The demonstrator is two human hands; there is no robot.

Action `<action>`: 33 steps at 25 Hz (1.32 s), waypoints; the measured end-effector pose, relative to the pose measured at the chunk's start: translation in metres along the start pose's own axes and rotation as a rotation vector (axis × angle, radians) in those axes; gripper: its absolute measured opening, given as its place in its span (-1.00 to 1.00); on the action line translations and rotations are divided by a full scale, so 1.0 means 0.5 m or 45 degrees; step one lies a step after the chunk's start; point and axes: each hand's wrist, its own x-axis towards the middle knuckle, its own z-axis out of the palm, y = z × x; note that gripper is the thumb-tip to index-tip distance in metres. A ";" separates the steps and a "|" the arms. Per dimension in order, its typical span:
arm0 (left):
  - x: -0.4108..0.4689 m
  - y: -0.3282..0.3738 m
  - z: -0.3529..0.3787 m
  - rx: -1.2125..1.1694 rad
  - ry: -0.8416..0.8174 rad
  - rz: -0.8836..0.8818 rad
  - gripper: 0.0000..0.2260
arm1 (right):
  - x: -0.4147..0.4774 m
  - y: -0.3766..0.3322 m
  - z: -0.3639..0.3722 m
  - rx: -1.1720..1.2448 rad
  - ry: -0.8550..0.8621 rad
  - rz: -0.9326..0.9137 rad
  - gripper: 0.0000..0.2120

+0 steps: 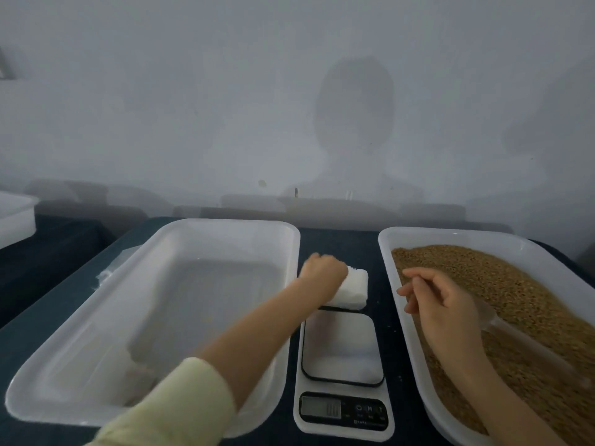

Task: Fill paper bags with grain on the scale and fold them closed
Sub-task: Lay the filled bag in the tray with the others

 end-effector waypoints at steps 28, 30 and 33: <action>-0.167 -0.051 -0.043 -3.165 0.434 -0.651 -0.89 | 0.042 -0.027 0.043 0.524 -0.575 0.696 -0.74; -0.192 -0.031 -0.021 -3.185 0.356 -0.665 -0.87 | 0.051 -0.035 0.052 0.704 -0.683 0.795 -0.75; -0.206 0.003 0.005 -3.073 0.288 -0.656 -0.83 | 0.045 -0.027 0.057 0.711 -0.660 0.785 -0.79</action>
